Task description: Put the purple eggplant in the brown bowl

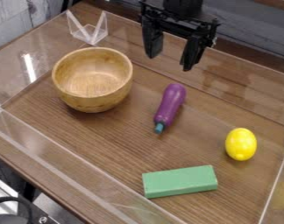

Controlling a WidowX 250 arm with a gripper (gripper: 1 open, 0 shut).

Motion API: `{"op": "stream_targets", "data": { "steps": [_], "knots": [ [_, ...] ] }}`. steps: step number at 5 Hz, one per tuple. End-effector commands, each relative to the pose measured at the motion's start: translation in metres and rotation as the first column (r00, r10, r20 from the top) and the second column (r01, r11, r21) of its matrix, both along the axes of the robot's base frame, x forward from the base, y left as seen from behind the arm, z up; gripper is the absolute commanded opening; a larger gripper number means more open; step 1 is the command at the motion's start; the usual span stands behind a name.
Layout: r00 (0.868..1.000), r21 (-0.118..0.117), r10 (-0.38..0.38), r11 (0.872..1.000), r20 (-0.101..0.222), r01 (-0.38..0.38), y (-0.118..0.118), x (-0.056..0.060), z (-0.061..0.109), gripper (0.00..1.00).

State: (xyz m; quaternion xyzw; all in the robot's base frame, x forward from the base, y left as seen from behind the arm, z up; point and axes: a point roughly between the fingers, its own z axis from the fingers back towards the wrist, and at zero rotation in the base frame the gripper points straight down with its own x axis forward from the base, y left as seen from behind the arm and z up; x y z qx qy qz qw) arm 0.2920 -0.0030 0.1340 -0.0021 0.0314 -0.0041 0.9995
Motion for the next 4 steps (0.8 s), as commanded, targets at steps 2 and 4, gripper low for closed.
{"op": "stream_targets", "data": {
  "steps": [2, 4],
  "knots": [
    [0.999, -0.004, -0.007, 1.000, -0.031, 0.007, -0.001, -0.008, -0.040, 1.00],
    [1.000, -0.009, -0.016, 1.000, -0.012, 0.016, -0.004, -0.010, -0.069, 1.00]
  ]
}}
